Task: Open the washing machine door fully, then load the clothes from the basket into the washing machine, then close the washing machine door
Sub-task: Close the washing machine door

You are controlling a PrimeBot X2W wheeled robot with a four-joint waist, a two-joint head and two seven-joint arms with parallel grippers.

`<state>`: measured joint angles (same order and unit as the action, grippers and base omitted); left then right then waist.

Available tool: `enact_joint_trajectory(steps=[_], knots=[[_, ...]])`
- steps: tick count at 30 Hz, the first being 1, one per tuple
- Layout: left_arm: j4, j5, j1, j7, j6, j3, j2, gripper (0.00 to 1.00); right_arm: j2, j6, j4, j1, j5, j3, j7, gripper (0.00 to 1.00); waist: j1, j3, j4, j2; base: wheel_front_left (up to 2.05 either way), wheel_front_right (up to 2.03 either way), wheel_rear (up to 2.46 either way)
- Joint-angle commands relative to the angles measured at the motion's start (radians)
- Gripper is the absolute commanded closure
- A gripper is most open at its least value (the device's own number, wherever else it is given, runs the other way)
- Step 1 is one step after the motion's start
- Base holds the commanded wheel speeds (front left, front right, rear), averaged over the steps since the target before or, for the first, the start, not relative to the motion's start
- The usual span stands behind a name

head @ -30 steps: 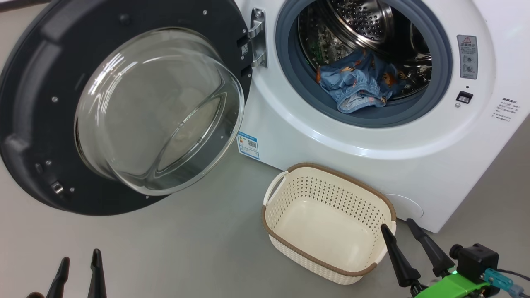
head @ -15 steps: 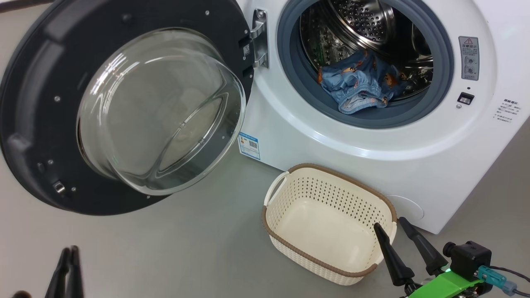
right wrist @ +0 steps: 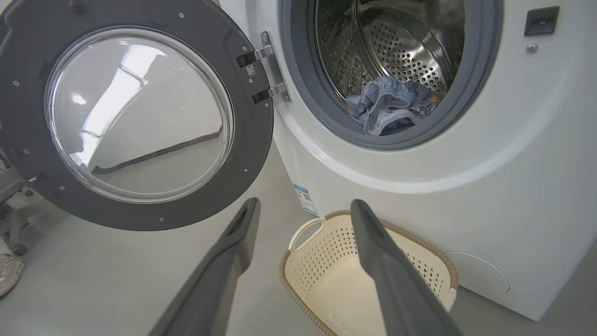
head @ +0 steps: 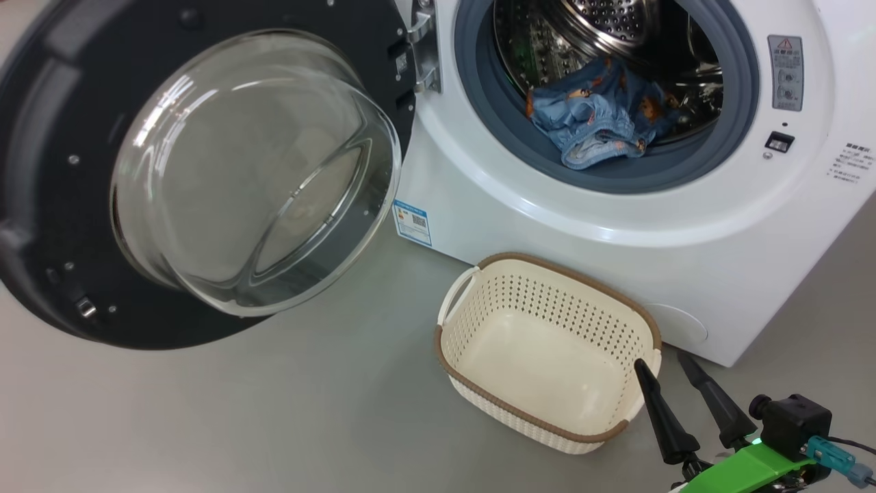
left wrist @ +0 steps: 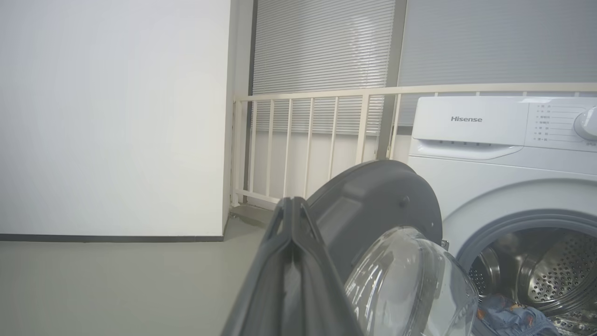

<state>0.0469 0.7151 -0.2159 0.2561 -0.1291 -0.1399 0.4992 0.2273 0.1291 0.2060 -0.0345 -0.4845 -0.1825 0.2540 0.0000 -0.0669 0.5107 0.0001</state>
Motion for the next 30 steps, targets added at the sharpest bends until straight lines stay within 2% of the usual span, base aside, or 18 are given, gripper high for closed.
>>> enact_joint_trajectory(steps=[1, 4, 5, 6, 7, 8, 10, 14, 19, 26, 30], knots=[[0.034, 0.064, -0.118, 0.006, -0.002, -0.042, 0.107, 1.00, 0.012, 0.002, -0.029, -0.009, 0.014, -0.017, 0.008, 0.00, 0.0000, -0.025, -0.014, -0.0001, 0.00, 0.00, 0.00], [0.096, 0.135, -0.184, 0.006, -0.002, -0.040, 0.151, 1.00, 0.014, 0.002, -0.030, -0.015, 0.017, -0.016, 0.008, 0.00, 0.0000, -0.038, -0.023, -0.0001, 0.00, 0.00, 0.00], [0.165, 0.207, -0.244, 0.006, -0.002, -0.026, 0.191, 1.00, 0.017, 0.002, -0.031, -0.022, 0.019, -0.018, 0.008, 0.00, 0.0000, -0.050, -0.032, -0.0001, 0.00, 0.00, 0.00], [0.165, 0.207, -0.244, 0.006, -0.002, -0.026, 0.191, 1.00, 0.017, 0.002, -0.031, -0.022, 0.019, -0.018, 0.008, 0.00, 0.0000, -0.050, -0.032, -0.0001, 0.00, 0.00, 0.00], [0.237, 0.292, -0.303, -0.004, -0.002, -0.003, 0.229, 1.00, 0.021, 0.002, -0.032, -0.030, 0.021, -0.019, 0.008, 0.00, 0.0000, -0.065, -0.040, -0.0001, 0.00, 0.00, 0.00], [0.237, 0.292, -0.303, -0.004, -0.002, -0.003, 0.229, 1.00, 0.021, 0.002, -0.032, -0.030, 0.021, -0.019, 0.008, 0.00, 0.0000, -0.065, -0.040, -0.0001, 0.00, 0.00, 0.00], [0.315, 0.386, -0.363, -0.036, -0.002, 0.014, 0.250, 1.00, 0.025, 0.002, -0.033, -0.037, 0.024, -0.019, 0.008, 0.00, 0.0000, -0.075, -0.047, -0.0001, 0.00, 0.00, 0.00], [0.453, 0.537, -0.459, -0.155, -0.002, 0.055, 0.294, 1.00, 0.035, 0.002, -0.033, -0.049, 0.027, -0.021, 0.008, 0.00, 0.0000, -0.098, -0.059, -0.0001, 0.00, 0.00, 0.00], [0.592, 0.699, -0.543, -0.369, -0.002, 0.093, 0.312, 1.00, 0.048, 0.002, -0.036, -0.065, 0.033, -0.020, 0.008, 0.00, 0.0000, -0.130, -0.069, -0.0001, 0.00, 0.00, 0.00], [0.716, 0.794, -0.598, -0.603, -0.002, 0.139, 0.344, 1.00, 0.060, 0.002, -0.035, -0.080, 0.038, -0.028, 0.008, 0.00, 0.0000, -0.159, -0.083, -0.0001, 0.00, 0.00, 0.00], [0.740, 0.816, -0.604, -0.680, -0.002, 0.156, 0.350, 1.00, 0.063, 0.002, -0.036, -0.085, 0.040, -0.034, 0.008, 0.00, 0.0000, -0.168, -0.090, -0.0001, 0.00, 0.00, 0.00]])
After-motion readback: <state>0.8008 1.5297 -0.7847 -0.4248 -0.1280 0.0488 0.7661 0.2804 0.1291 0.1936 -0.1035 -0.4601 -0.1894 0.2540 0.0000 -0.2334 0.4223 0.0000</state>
